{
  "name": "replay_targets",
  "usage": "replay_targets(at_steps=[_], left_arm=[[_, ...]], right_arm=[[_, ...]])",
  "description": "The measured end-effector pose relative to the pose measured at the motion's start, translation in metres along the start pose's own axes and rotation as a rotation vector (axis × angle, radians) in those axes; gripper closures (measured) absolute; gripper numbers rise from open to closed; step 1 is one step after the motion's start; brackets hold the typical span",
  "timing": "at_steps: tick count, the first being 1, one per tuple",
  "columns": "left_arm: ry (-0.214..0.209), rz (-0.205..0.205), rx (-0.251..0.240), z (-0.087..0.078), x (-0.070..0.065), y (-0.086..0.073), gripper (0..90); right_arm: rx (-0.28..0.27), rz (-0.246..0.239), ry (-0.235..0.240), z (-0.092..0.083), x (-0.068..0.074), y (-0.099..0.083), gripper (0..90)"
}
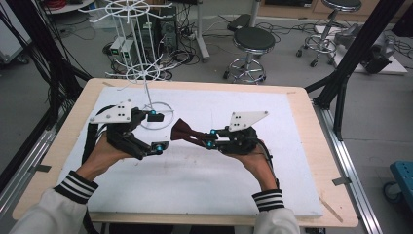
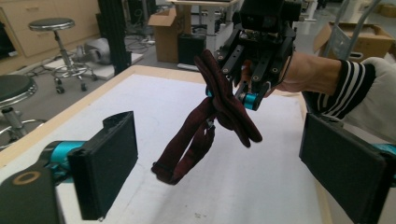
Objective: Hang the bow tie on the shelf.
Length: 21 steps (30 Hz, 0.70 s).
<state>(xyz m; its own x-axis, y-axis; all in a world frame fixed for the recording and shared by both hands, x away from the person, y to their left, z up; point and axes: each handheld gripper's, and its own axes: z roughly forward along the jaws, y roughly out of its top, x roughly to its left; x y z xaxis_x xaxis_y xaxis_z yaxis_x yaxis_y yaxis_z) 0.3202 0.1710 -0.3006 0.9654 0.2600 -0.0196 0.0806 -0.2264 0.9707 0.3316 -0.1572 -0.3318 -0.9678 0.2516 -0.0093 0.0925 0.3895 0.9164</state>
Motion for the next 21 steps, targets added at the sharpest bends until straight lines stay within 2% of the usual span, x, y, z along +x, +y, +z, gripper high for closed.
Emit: replay_targets(at_steps=[6, 7, 8, 9, 11, 12, 19, 20, 21], left_arm=[[-0.037, -0.005, 0.028, 0.012, 0.0, 0.005, 21.9], [-0.038, -0.006, 0.036, 0.014, 0.0, 0.005, 24.2], [-0.034, -0.004, 0.041, 0.015, -0.001, 0.005, 30.2], [-0.037, 0.0, 0.047, 0.015, 0.0, 0.006, 30.2], [-0.049, -0.008, 0.049, 0.016, 0.0, 0.005, 37.6], [-0.056, -0.006, 0.054, 0.016, 0.0, 0.005, 37.6], [-0.04, 0.003, 0.069, 0.017, 0.0, 0.005, 54.7], [-0.041, 0.004, 0.073, 0.017, 0.0, 0.005, 59.6], [-0.044, 0.003, 0.074, 0.017, 0.0, 0.005, 59.6]], right_arm=[[0.0, -0.016, 0.012, 0.004, 0.001, 0.004, 79.5], [0.003, -0.02, 0.015, 0.005, 0.001, 0.004, 79.4], [0.005, -0.022, 0.015, 0.006, 0.001, 0.004, 79.4], [0.007, -0.024, 0.018, 0.007, 0.002, 0.004, 79.4], [0.013, -0.023, 0.019, 0.007, 0.002, 0.005, 79.4], [0.013, -0.023, 0.019, 0.007, 0.002, 0.005, 79.4], [0.018, -0.033, 0.024, 0.009, 0.002, 0.004, 79.4], [0.018, -0.035, 0.02, 0.01, 0.002, 0.005, 79.4], [0.018, -0.035, 0.02, 0.01, 0.002, 0.005, 79.4]])
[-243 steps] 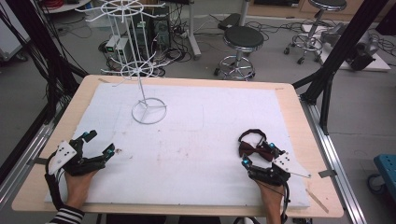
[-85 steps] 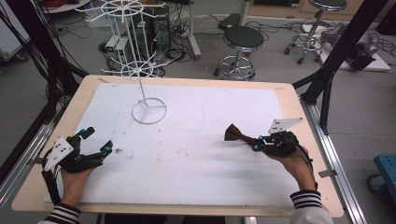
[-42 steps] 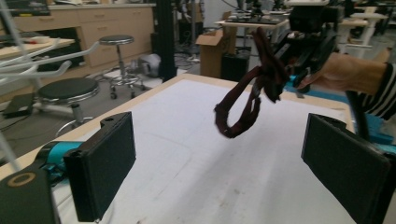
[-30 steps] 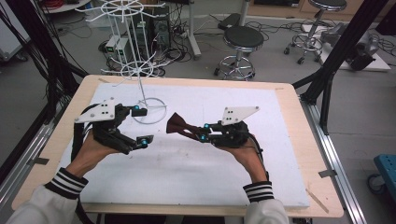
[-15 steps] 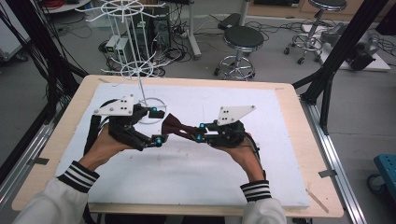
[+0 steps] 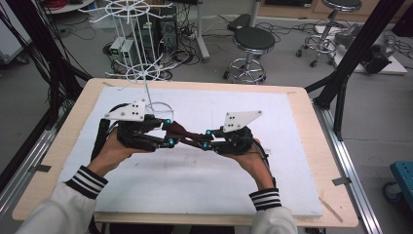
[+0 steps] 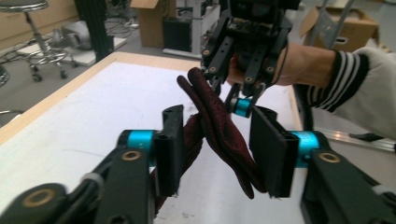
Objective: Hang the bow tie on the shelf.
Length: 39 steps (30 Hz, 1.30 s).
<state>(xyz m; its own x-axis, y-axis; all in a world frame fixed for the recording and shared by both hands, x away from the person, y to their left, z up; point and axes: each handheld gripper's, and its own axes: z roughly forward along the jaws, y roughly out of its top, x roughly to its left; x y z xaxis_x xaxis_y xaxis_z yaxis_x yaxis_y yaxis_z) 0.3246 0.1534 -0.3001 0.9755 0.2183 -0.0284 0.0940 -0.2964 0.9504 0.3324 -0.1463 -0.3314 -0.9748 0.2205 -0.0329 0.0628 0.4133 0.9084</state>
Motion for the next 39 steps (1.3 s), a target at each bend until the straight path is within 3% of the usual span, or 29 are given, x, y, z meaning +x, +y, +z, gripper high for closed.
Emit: replay_targets(at_steps=[3, 6, 13, 16, 18, 20, 23, 24, 28, 39], left_arm=[[0.016, 0.027, 0.0, 0.001, -0.002, 0.0, 73.4], [0.016, 0.021, -0.004, 0.0, -0.002, 0.001, 81.8], [0.019, 0.015, 0.004, 0.0, -0.003, 0.001, 84.1], [0.027, 0.013, 0.004, 0.0, -0.003, 0.001, 84.2], [0.033, 0.012, 0.007, -0.001, -0.003, 0.001, 84.2], [0.036, 0.01, 0.011, -0.002, -0.002, 0.001, 84.2], [0.04, 0.012, 0.009, -0.002, -0.002, 0.001, 84.2], [0.039, 0.013, 0.01, -0.002, -0.002, 0.001, 84.3], [0.043, 0.014, 0.013, -0.004, -0.002, 0.001, 84.3], [0.085, -0.012, -0.006, -0.018, 0.001, 0.003, 84.3]], right_arm=[[-0.002, 0.001, 0.003, 0.001, 0.0, 0.0, 79.4], [-0.013, 0.001, 0.0, 0.0, 0.0, 0.001, 79.3], [-0.008, 0.003, 0.007, 0.001, 0.0, 0.001, 78.6], [-0.006, -0.003, 0.0, 0.001, 0.0, 0.0, 72.8], [0.0, -0.009, -0.022, 0.003, 0.0, 0.0, 58.4], [-0.003, 0.016, -0.054, 0.006, 0.001, -0.001, 33.2], [0.005, 0.036, -0.108, 0.009, 0.002, -0.003, 3.0], [-0.015, 0.041, -0.135, 0.009, 0.002, -0.003, 0.7], [-0.052, 0.045, -0.142, 0.006, 0.001, -0.002, 0.7], [-0.082, 0.068, -0.196, -0.013, 0.002, -0.007, 0.7]])
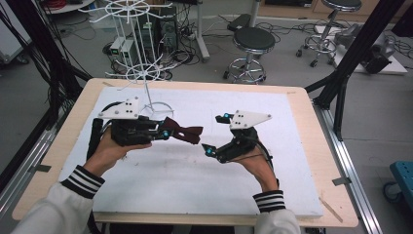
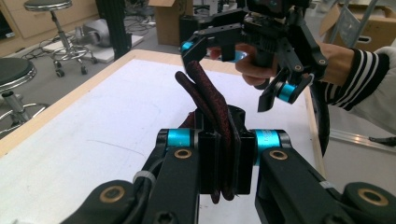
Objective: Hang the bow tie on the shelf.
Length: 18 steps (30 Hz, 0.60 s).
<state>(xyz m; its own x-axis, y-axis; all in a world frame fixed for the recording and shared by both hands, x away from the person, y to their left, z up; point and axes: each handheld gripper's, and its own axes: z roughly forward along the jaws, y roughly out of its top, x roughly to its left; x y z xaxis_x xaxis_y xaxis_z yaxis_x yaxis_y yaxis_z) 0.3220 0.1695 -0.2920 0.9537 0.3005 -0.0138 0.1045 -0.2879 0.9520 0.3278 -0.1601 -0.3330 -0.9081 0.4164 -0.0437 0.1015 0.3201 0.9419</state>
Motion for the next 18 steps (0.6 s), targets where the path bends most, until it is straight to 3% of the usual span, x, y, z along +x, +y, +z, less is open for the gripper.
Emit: replay_targets(at_steps=[10, 18], left_arm=[[0.073, -0.044, -0.014, -0.025, 0.009, 0.006, 84.2], [0.114, -0.056, -0.024, -0.041, 0.014, 0.014, 84.2]], right_arm=[[-0.043, 0.032, -0.087, -0.033, -0.003, -0.015, 0.7], [-0.059, 0.056, -0.139, -0.057, -0.002, -0.033, 0.7]])
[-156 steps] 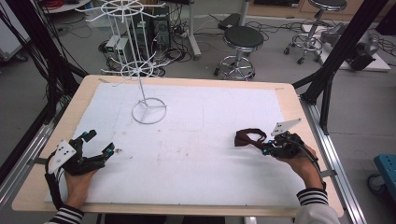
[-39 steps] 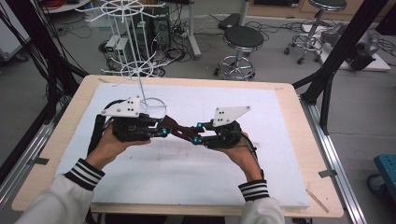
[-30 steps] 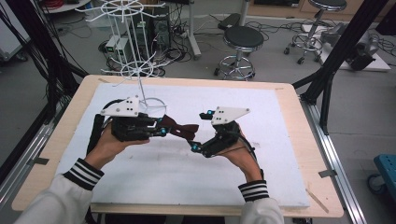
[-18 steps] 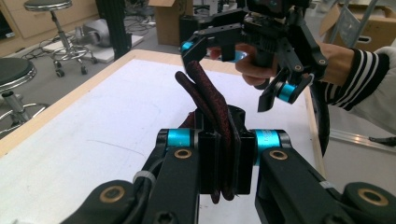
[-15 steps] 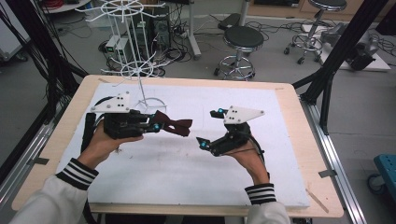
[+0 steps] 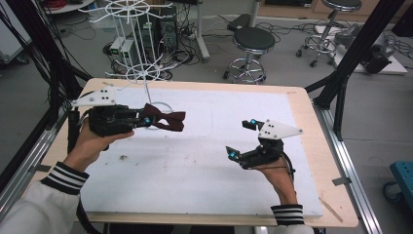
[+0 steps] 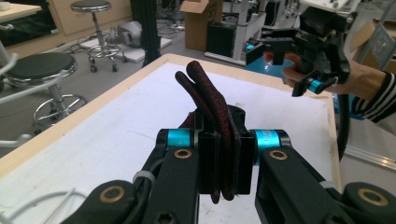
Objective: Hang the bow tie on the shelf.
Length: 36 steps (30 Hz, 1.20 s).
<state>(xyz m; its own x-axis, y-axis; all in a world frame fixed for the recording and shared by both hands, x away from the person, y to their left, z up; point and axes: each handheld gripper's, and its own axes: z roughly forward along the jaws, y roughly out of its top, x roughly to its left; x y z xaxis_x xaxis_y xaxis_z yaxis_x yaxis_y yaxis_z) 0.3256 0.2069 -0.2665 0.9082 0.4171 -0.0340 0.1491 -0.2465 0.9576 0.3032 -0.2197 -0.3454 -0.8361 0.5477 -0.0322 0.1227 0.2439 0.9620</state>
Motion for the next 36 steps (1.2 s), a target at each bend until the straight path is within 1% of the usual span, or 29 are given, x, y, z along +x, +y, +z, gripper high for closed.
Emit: replay_targets(at_steps=[1, 2, 3, 4, 7, 11, 12, 15, 16, 17, 23, 24, 25, 26, 28, 29, 30, 31, 35, 36], left_arm=[[0.01, -0.002, 0.002, -0.002, 0.001, 0.001, 84.2], [0.015, -0.001, 0.004, -0.003, 0.003, 0.003, 84.2], [0.023, -0.004, 0.005, -0.004, 0.004, 0.004, 84.2], [0.027, 0.0, 0.01, -0.005, 0.005, 0.005, 84.2], [0.045, -0.013, 0.004, -0.009, 0.01, 0.007, 84.2], [0.073, -0.021, 0.012, -0.012, 0.017, 0.01, 84.2], [0.079, -0.027, 0.005, -0.013, 0.019, 0.01, 84.2], [0.097, -0.034, 0.004, -0.014, 0.026, 0.013, 84.2], [0.103, -0.039, 0.003, -0.014, 0.028, 0.014, 84.2], [0.109, -0.04, 0.004, -0.013, 0.03, 0.014, 84.2], [0.138, -0.046, 0.012, -0.011, 0.041, 0.02, 84.2], [0.141, -0.049, 0.013, -0.011, 0.042, 0.021, 84.2], [0.146, -0.05, 0.018, -0.011, 0.044, 0.022, 84.2], [0.151, -0.053, 0.024, -0.01, 0.045, 0.023, 84.2], [0.154, -0.054, 0.033, -0.01, 0.048, 0.025, 84.2], [0.16, -0.052, 0.04, -0.009, 0.05, 0.027, 84.2], [0.169, -0.052, 0.05, -0.009, 0.051, 0.028, 84.2], [0.174, -0.052, 0.058, -0.008, 0.052, 0.029, 84.2], [0.195, -0.053, 0.088, -0.006, 0.059, 0.034, 84.2], [0.195, -0.055, 0.096, -0.006, 0.06, 0.035, 84.2]], right_arm=[[-0.002, 0.002, -0.006, -0.002, 0.0, -0.001, 0.7], [0.012, 0.005, -0.015, -0.005, 0.0, -0.002, 0.7], [0.011, -0.003, -0.02, -0.007, 0.0, -0.002, 0.7], [0.004, -0.003, -0.028, -0.01, 0.0, -0.002, 0.7], [-0.013, -0.003, -0.042, -0.017, 0.001, -0.001, 0.7], [-0.032, -0.007, -0.07, -0.025, 0.002, -0.004, 0.7], [-0.038, -0.009, -0.073, -0.027, 0.002, -0.006, 0.7], [-0.04, 0.004, -0.088, -0.033, 0.002, -0.014, 0.7], [-0.045, 0.015, -0.096, -0.035, 0.002, -0.017, 0.7], [-0.05, 0.01, -0.108, -0.037, 0.001, -0.02, 0.7], [-0.098, 0.045, -0.144, -0.047, 0.003, -0.038, 0.7], [-0.109, 0.044, -0.148, -0.048, 0.003, -0.042, 0.8], [-0.107, 0.053, -0.16, -0.049, 0.004, -0.045, 0.7], [-0.114, 0.048, -0.171, -0.049, 0.004, -0.048, 0.7], [-0.127, 0.065, -0.169, -0.05, 0.005, -0.053, 0.7], [-0.131, 0.07, -0.179, -0.051, 0.006, -0.055, 0.7], [-0.144, 0.063, -0.187, -0.052, 0.005, -0.058, 0.7], [-0.152, 0.073, -0.189, -0.053, 0.006, -0.06, 0.7], [-0.178, 0.079, -0.221, -0.055, 0.008, -0.068, 0.7], [-0.186, 0.072, -0.228, -0.056, 0.008, -0.07, 0.7]])
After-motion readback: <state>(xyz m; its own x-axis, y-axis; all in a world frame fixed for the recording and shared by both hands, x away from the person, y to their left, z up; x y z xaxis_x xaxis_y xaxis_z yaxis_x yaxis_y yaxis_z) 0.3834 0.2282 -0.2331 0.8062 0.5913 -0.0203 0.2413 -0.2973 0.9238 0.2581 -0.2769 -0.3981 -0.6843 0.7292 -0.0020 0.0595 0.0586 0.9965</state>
